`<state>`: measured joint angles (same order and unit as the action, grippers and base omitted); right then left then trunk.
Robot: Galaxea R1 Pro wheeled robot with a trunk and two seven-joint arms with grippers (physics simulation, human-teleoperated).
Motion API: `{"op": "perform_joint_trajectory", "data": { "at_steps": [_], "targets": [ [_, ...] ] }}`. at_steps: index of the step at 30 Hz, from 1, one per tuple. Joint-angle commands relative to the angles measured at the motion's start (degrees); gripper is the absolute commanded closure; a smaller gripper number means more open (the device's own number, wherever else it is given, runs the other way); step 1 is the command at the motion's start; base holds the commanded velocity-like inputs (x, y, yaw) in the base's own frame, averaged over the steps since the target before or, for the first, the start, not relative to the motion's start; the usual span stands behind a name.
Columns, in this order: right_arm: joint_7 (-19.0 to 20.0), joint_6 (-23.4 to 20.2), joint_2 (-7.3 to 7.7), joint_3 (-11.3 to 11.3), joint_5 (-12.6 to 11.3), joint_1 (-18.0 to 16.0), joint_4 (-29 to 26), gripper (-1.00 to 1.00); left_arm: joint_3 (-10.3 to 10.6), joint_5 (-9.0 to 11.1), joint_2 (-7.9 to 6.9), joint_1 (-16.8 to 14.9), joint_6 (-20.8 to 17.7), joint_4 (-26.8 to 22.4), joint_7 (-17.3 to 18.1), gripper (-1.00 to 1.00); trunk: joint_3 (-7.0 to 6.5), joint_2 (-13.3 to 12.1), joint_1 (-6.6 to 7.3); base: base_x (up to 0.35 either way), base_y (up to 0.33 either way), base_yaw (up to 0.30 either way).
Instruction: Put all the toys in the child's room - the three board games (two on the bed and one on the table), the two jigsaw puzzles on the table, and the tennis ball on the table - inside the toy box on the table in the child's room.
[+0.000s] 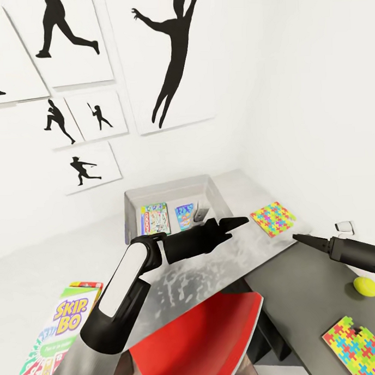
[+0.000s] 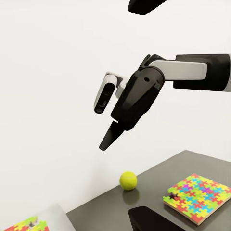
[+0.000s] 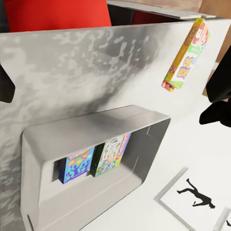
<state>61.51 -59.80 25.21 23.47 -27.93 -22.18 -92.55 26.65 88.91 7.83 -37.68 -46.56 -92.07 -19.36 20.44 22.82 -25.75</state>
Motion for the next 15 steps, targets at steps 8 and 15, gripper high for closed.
{"op": "perform_joint_trajectory", "data": {
  "at_steps": [8, 15],
  "targets": [
    [0.27, -0.2, 0.01, -0.12, 0.16, -0.05, 0.0, -1.0, 0.14, 0.57, 0.05, -0.01, 0.3, -0.04, -0.59, -1.0, -0.65, 0.1, -0.04, -0.124, 0.0, 0.0],
    [0.27, -0.2, 0.02, -0.23, 0.16, -0.05, 0.0, -1.0, 0.21, 0.56, 0.07, -0.02, 0.5, -0.04, -0.59, -1.0, -1.3, 0.1, -0.04, -0.249, 0.0, 0.0]
  ]
}}
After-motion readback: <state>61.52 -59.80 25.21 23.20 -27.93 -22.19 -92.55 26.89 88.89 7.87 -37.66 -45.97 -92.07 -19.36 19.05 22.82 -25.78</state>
